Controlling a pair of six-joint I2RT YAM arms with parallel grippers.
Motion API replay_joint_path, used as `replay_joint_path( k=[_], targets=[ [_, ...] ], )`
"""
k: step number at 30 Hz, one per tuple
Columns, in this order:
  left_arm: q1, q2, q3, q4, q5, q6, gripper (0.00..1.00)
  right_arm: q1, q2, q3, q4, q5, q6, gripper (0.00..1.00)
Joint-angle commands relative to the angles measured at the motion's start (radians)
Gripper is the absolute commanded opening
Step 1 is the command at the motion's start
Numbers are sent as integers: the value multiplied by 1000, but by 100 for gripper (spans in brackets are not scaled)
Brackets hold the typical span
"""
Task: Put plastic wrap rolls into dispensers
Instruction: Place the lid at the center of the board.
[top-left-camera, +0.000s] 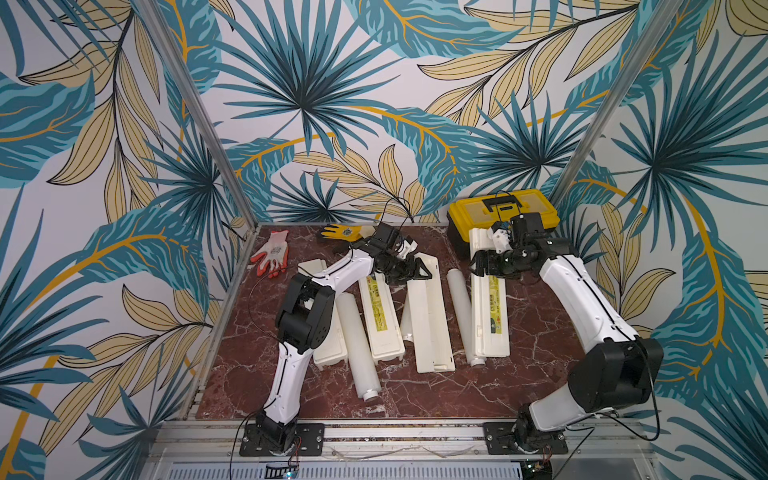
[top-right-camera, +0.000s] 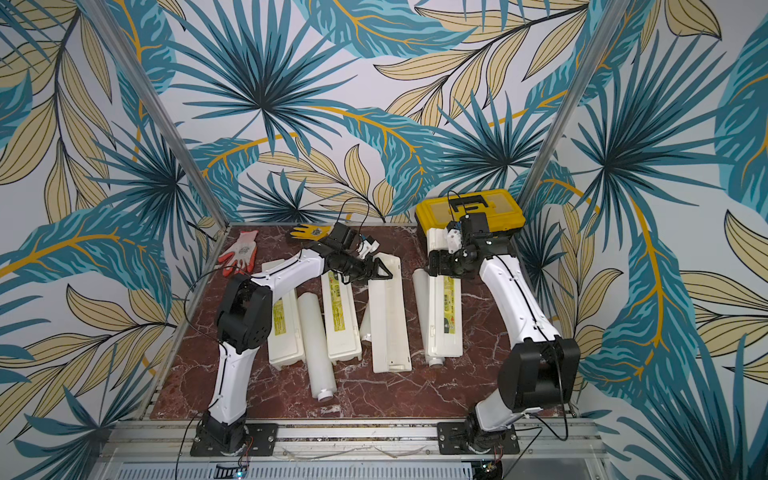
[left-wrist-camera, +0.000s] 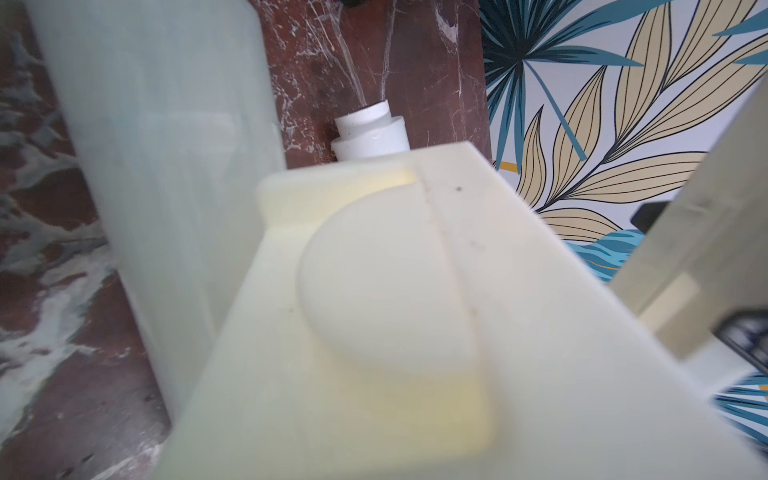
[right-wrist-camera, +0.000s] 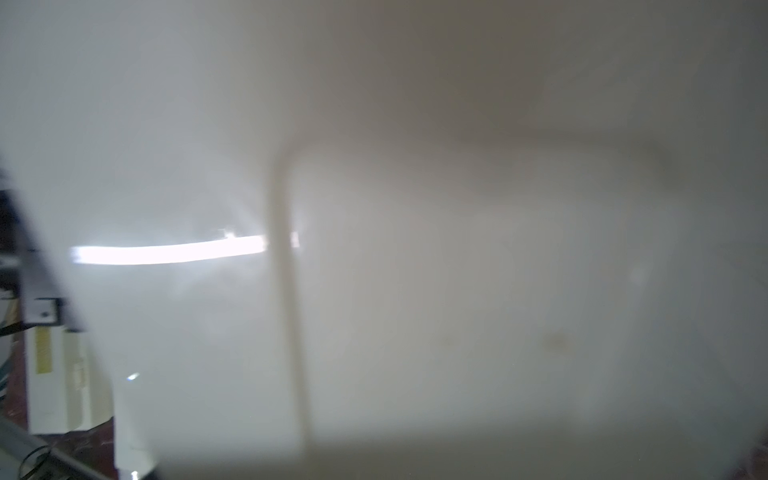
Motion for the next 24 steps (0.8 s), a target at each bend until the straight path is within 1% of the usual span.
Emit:
replay_joint_path(
  k=[1, 6, 10, 15, 20, 24],
  targets=[
    [0, -71, 31, 12, -19, 75, 38, -32, 85, -14, -129, 200, -67, 61],
    [-6, -106, 37, 12, -6, 67, 38, -67, 166, -60, -69, 276, -116, 61],
    [-8, -127, 38, 13, -2, 60, 38, -63, 234, -65, -38, 239, -87, 60],
    [-7, -142, 52, 12, 11, 52, 38, -20, 332, -79, 5, 246, -60, 59],
    [-7, -150, 75, 12, 33, 41, 38, 37, 369, -99, 60, 195, -34, 59],
    [-7, -145, 96, 12, 55, 33, 38, 82, 332, -110, 111, 95, -29, 59]
  ],
)
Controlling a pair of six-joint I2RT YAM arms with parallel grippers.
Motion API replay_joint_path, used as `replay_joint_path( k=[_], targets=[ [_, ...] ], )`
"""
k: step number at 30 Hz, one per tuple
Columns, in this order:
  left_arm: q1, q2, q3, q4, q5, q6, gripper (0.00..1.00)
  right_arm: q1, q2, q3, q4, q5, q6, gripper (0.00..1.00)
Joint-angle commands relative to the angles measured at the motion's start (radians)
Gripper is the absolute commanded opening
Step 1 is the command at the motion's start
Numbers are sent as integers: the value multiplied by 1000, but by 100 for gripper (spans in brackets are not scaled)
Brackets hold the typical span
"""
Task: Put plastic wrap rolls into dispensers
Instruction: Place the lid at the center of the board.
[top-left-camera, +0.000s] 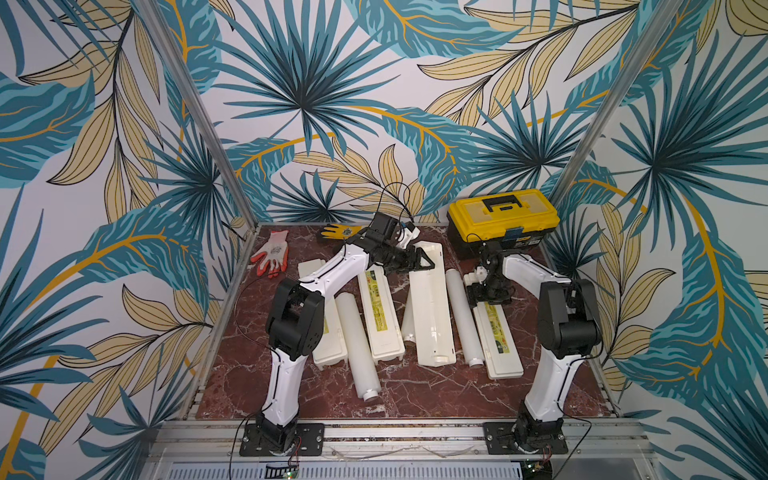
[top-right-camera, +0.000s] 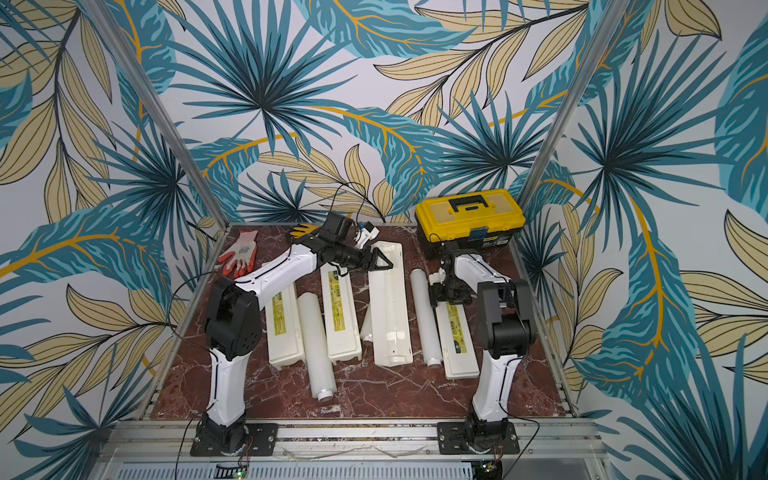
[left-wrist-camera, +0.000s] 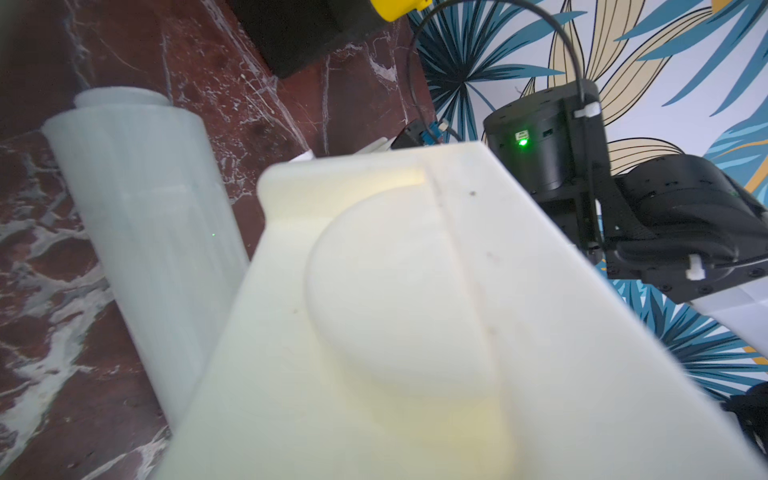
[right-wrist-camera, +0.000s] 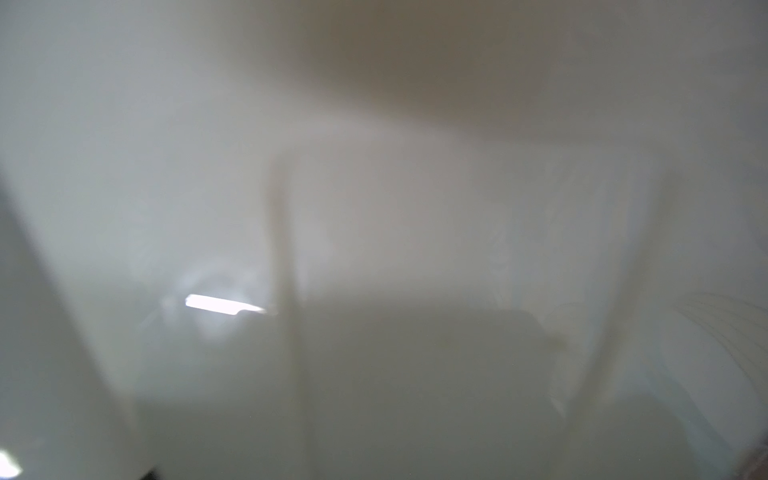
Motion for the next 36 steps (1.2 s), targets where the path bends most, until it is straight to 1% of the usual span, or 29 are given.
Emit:
replay_joint_path(
  k=[1, 3, 6, 7, 11, 13, 14, 15, 17, 20, 23, 27, 31, 33, 34, 36],
  targets=[
    [-3, -50, 70, 11, 50, -11, 38, 30, -46, -8, 45, -101, 27, 59],
    [-3, -46, 83, 12, 58, -20, 38, 20, -53, 14, 12, -25, 22, 59],
    [-9, -46, 99, 11, 63, -28, 38, -37, -70, 29, -19, 23, 0, 61],
    [-13, -45, 104, 12, 61, -30, 38, -56, -73, 29, -24, 59, -11, 61],
    [-40, -24, 139, 12, 57, -42, 38, -106, -61, 3, 6, 156, -52, 66],
    [-56, -3, 169, 15, 60, -51, 38, -124, -39, -8, 35, 190, -71, 69],
    [-64, 11, 187, 17, 60, -58, 38, -132, -26, -13, 50, 189, -84, 71],
    [-70, 23, 204, 17, 62, -63, 38, -138, -17, -21, 68, 191, -91, 73],
    [-81, 50, 243, 17, 67, -76, 38, -154, -6, -40, 108, 192, -96, 82],
    [-88, 69, 263, 30, 68, -90, 38, -175, -14, -62, 135, 164, -92, 99],
    [-88, 81, 262, 43, 69, -96, 38, -188, -44, -81, 152, 132, -98, 99],
    [-88, 102, 266, 69, 79, -108, 38, -206, -104, -63, 111, 105, -75, 99],
    [-88, 121, 274, 87, 85, -119, 38, -206, -267, -87, 104, 57, -46, 99],
    [-86, 126, 275, 94, 86, -122, 38, -206, -353, -103, 99, -21, -38, 99],
    [-86, 129, 276, 95, 86, -122, 38, -206, -401, -117, 105, -82, -32, 97],
    [-85, 136, 280, 97, 86, -122, 38, -205, -479, -147, 121, -252, -33, 93]
  ],
)
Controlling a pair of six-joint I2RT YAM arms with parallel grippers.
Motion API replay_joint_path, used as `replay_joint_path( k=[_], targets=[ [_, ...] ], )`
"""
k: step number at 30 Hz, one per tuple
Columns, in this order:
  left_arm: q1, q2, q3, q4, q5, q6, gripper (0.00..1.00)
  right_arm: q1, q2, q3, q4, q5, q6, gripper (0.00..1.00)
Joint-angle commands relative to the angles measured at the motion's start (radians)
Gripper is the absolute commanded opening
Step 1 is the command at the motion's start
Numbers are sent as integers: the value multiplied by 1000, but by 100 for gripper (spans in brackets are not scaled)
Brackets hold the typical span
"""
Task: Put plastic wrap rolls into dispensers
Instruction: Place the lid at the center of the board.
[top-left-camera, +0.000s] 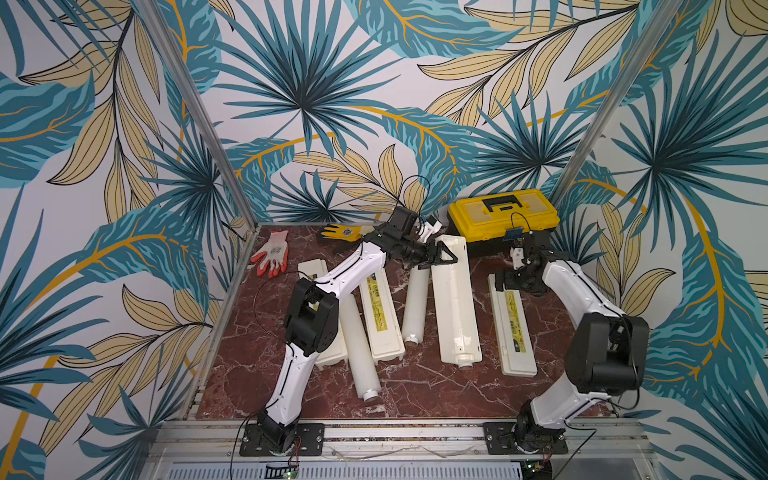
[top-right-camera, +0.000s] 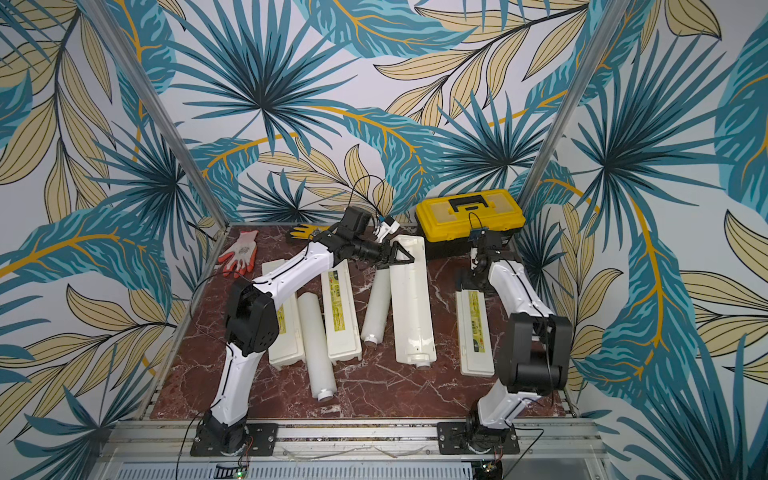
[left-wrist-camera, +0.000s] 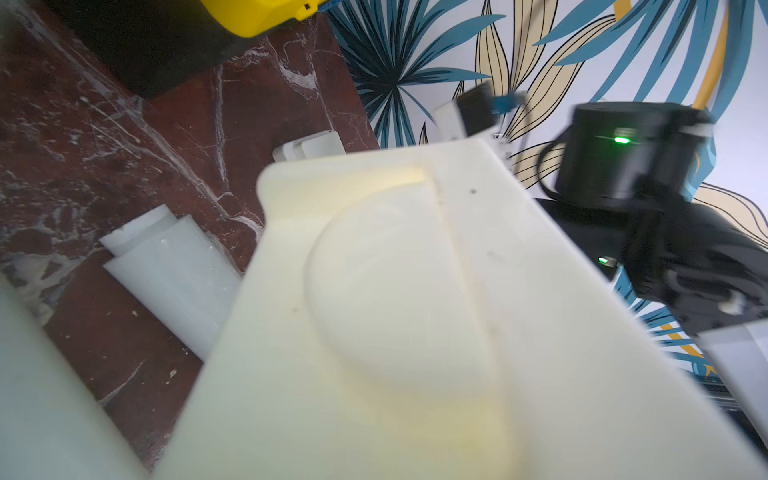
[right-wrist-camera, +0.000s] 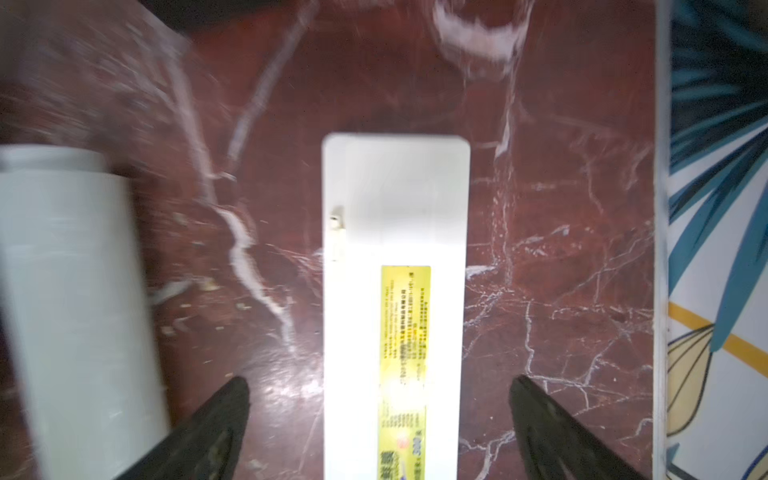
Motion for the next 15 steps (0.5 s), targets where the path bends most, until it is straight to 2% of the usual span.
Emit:
replay_joint_path(
  k=[1, 3, 6, 15],
  targets=[
    [3, 14, 74, 47, 19, 0, 38, 1, -121, -76, 18, -291, 32, 90],
    [5, 24, 84, 46, 21, -4, 38, 5, -186, -138, 78, -469, 41, 87],
    [3, 33, 99, 48, 28, -8, 38, 29, -238, -226, 163, -598, 73, 83],
    [-4, 34, 105, 48, 40, -10, 37, 101, -197, -279, 236, -673, 107, 70]
  ],
)
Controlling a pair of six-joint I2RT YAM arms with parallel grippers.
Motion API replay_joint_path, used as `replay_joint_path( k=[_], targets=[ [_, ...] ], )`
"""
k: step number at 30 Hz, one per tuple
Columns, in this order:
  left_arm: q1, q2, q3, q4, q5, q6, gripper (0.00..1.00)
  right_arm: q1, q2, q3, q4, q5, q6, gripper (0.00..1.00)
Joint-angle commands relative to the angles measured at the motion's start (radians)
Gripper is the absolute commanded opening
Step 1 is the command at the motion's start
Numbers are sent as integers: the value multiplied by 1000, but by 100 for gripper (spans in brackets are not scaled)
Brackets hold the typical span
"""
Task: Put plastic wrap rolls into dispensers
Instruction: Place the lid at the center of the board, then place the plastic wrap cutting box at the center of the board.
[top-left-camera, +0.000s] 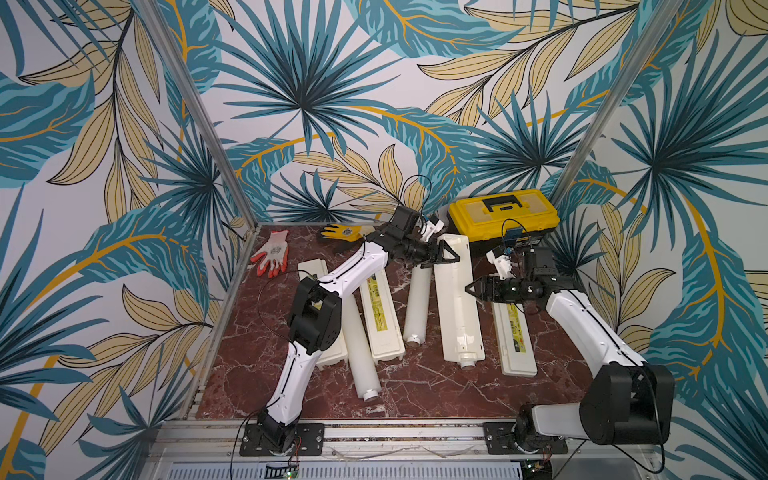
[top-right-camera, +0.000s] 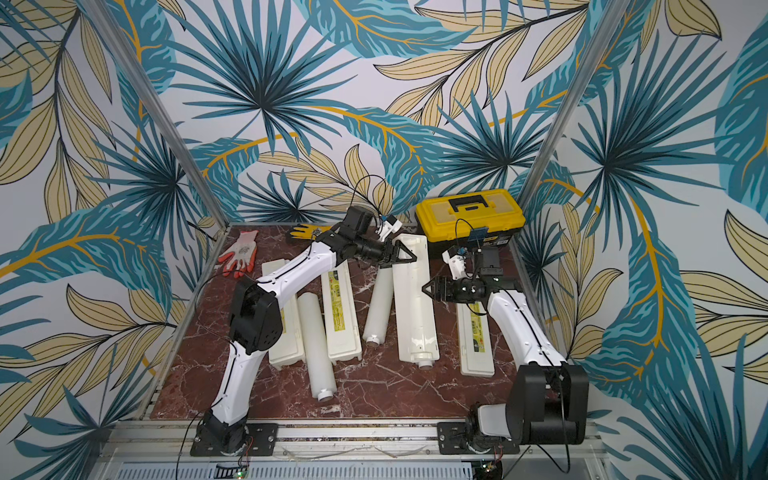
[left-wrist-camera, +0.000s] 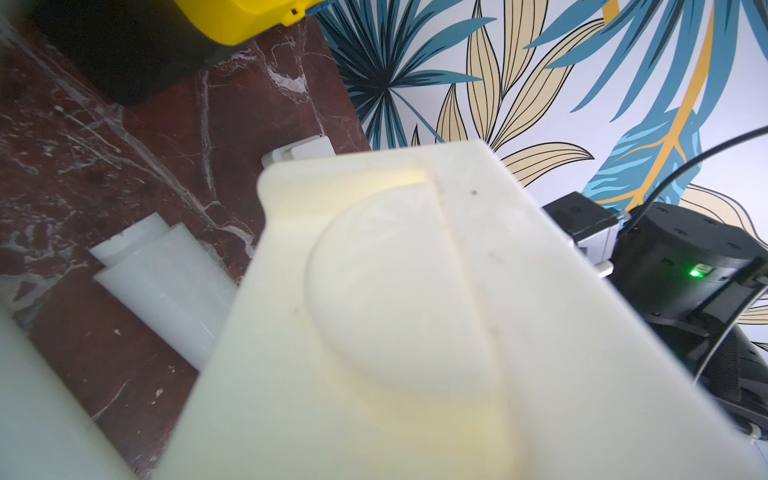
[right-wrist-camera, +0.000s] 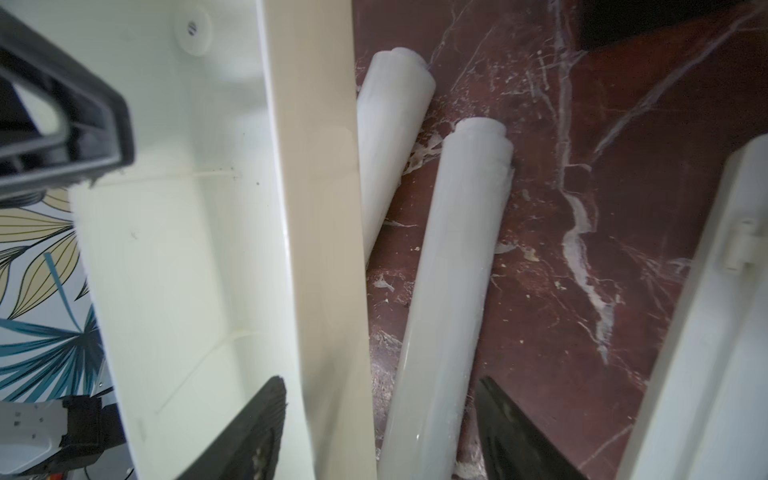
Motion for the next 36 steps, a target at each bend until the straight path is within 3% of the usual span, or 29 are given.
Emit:
replay_joint_path(
  k=[1, 5, 10, 12, 15, 17, 22, 27, 32, 36],
  targets=[
    [-3, 1, 65, 31, 21, 2, 37, 13, -7, -17, 73, -65, 30, 67],
    [-6, -6, 64, 31, 22, 3, 37, 18, 20, -12, 62, -32, 34, 52],
    [-11, -15, 61, 32, 27, 1, 37, 40, 52, -5, 55, -1, 42, 26],
    [-12, -17, 59, 31, 29, 3, 38, 44, 50, -5, 59, 9, 48, 22],
    [-14, -21, 58, 32, 25, 3, 42, 45, 39, 8, 33, 27, 46, 12],
    [-14, -25, 56, 32, 18, 4, 54, 47, 31, 28, -5, 68, 42, 0],
    [-12, -31, 60, 31, -24, 11, 100, 40, 17, 81, -125, 166, 26, 0],
    [-4, -86, 45, 31, -126, 55, 100, -6, 9, 124, -240, 311, -3, 0],
    [-4, -220, -80, 31, -342, 181, 100, -68, 52, 187, -347, 522, -63, 0],
    [16, -301, -177, 32, -405, 228, 100, -73, 144, 238, -390, 674, -123, 0]
  ],
)
